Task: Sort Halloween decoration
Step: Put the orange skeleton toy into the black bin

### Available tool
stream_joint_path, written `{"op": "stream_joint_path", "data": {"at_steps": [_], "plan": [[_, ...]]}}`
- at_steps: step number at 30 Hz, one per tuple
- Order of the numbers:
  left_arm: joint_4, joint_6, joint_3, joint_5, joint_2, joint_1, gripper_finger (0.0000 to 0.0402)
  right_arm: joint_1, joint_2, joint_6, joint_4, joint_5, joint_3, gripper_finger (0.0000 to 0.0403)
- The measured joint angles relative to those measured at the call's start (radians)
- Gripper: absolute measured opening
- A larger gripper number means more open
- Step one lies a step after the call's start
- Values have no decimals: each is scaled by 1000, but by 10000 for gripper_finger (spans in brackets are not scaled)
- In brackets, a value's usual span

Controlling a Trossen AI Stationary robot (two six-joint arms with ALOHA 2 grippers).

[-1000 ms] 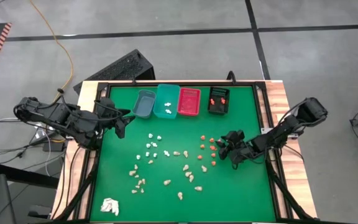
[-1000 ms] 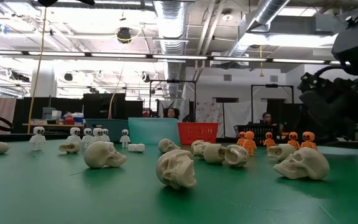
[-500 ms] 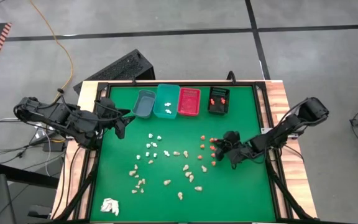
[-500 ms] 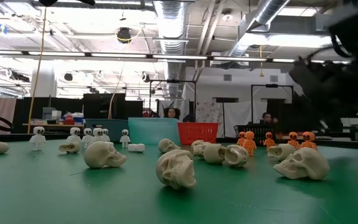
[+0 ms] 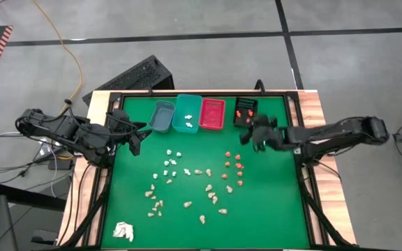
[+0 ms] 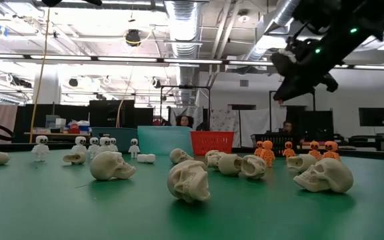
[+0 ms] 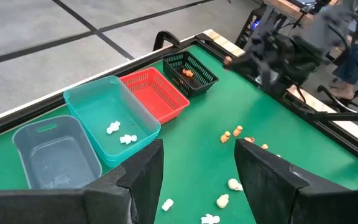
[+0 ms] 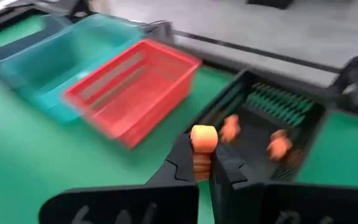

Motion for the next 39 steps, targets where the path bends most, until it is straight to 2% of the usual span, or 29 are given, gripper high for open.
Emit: {"op": "stream_joint_path", "data": {"at_steps": [4,9,14,18,22,27,29,33,36,39], "plan": [[0,9,0,12,0,0,187,-195,11,-81,4,-178,0,32],[0,16,0,21,0,0,187,-364,61,-171,19,-405,0,80],[16,38,0,47,-2,0,191,-433,93,-198,72,-491,0,151],[16,47,0,68,-2,0,202,-441,80,-205,98,-565,0,205],[16,58,0,96,-2,0,210,-366,15,-292,133,-701,1,226],[16,82,0,114,-2,0,210,-165,-40,-321,98,-718,1,219],[16,89,0,113,-2,0,210,-70,-38,-319,78,-677,0,215],[15,92,0,103,-2,0,210,104,16,-298,57,-510,0,208],[15,92,0,102,-2,0,210,191,79,-270,58,-408,0,207],[15,91,0,101,-2,0,210,240,140,-224,60,-358,0,207]]}}
